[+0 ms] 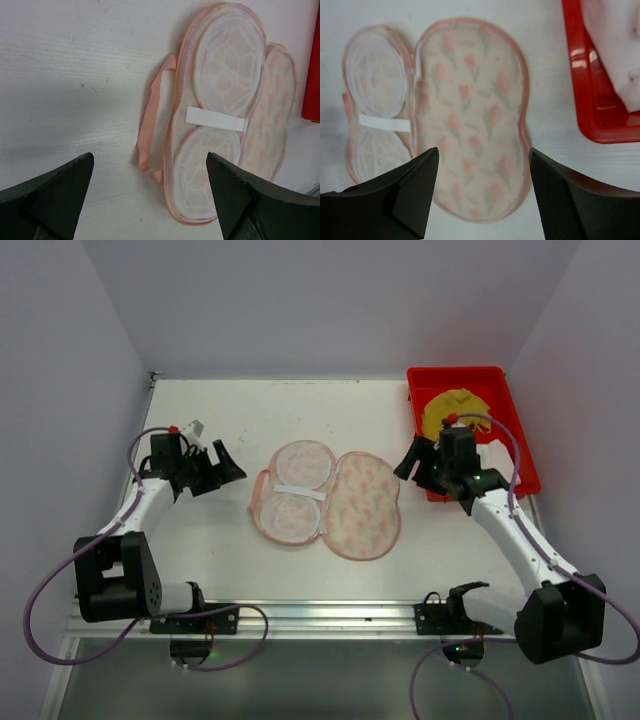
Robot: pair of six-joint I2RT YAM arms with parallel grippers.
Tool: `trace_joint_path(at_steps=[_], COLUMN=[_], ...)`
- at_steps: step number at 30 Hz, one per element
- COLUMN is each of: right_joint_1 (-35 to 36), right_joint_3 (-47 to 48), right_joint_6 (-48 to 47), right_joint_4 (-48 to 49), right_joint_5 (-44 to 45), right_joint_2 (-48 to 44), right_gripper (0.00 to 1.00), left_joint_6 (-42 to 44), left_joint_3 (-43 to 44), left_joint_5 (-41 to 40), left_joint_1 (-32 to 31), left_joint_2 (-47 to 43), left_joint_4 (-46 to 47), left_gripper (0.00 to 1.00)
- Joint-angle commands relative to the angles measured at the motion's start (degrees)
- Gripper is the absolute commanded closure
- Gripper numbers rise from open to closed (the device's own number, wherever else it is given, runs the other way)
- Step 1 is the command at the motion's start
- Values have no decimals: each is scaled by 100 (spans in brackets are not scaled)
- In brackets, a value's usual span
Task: Unzip the laundry bag and remove the bra
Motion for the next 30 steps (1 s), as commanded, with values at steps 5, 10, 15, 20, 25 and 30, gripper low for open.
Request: trace_joint_path(at_steps=[5, 10, 15, 20, 25, 30], right_joint_1=[947, 1167, 1185, 1203, 1238, 1264], right_joint_3=[-303, -260, -295, -523, -585, -620], right_joint_6=[418, 647, 823, 1016, 1043, 1017], right_joint_4=[-466, -527, -580, -325, -316, -185], right_joint_5=[654, 724, 716, 435, 444, 162], right_joint_2=[982, 1447, 1808, 1976, 2064, 2301], right_gripper=[26, 29, 33, 42, 47, 63], left_joint_6=[95, -282, -528, -775, -1038, -1354], left_joint_3=[18, -218, -710, -1036, -1360, -1581], left_joint_5=[-499, -702, -667, -719, -764, -808], left_joint_1=[-978, -1289, -1448, -1763, -1940, -2396], left_joint_2=[138, 191, 104, 33, 15, 7], left_joint_4=[-103, -130, 55, 266, 511, 688], left_gripper=[2, 4, 7, 15, 26, 38])
